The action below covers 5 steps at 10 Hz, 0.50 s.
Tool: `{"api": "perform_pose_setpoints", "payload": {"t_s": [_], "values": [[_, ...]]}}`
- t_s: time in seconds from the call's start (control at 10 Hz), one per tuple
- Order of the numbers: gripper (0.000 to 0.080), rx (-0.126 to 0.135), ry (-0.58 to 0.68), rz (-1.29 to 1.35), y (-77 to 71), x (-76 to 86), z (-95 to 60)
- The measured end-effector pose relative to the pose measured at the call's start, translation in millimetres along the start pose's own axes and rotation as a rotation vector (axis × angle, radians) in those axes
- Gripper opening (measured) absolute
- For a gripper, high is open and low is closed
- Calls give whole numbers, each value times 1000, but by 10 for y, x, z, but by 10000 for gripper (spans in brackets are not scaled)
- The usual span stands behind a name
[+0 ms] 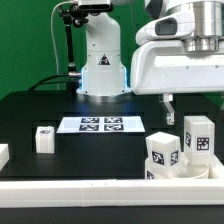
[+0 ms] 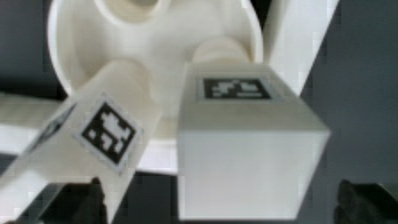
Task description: Assemble stool
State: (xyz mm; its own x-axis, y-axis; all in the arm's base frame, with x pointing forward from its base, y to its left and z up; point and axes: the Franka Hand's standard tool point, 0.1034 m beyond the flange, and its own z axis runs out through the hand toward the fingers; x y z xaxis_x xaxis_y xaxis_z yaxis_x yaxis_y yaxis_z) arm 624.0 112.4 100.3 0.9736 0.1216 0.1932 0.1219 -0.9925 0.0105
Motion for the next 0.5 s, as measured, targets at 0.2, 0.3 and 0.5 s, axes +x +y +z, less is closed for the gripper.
{"api": "perform_pose_setpoints", "payload": {"t_s": [0.2, 0.3, 0.5], "values": [[648, -3, 19, 0, 8, 29, 3], [648, -4, 18, -2, 20, 26, 9], [648, -8, 12, 1, 77, 5, 55]]}}
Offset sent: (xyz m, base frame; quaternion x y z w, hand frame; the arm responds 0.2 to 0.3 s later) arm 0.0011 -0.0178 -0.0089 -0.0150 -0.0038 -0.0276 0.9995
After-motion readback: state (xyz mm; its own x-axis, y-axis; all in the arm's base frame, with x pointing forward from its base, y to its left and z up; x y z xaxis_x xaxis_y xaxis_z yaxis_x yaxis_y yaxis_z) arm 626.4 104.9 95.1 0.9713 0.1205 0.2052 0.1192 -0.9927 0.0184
